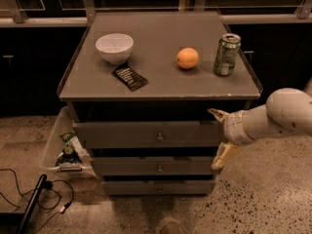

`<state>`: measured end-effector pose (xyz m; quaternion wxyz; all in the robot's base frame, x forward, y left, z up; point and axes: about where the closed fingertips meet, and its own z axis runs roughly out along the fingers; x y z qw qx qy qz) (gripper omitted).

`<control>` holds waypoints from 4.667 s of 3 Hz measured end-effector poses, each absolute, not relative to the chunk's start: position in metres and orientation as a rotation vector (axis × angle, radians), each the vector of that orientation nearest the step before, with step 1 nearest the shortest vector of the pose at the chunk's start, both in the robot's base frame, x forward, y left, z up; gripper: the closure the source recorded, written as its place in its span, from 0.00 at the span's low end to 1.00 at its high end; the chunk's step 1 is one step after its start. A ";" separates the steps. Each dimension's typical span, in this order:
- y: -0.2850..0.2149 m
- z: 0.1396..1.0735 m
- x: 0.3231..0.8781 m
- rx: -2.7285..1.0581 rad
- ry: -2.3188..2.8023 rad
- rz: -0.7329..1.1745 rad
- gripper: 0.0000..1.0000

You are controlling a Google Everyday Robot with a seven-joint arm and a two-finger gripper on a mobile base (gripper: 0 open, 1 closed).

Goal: Open top drawer

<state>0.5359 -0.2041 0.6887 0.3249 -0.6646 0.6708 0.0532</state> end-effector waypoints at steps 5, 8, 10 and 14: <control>-0.176 0.648 0.585 -1.851 1.703 0.219 0.37; -0.178 0.653 0.568 -1.857 1.729 0.249 1.00; -0.178 0.653 0.568 -1.857 1.729 0.250 0.58; -0.203 0.628 0.550 -1.755 1.815 0.334 0.38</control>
Offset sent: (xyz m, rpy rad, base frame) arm 0.0542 0.0253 -0.0485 -0.0127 0.0542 0.1081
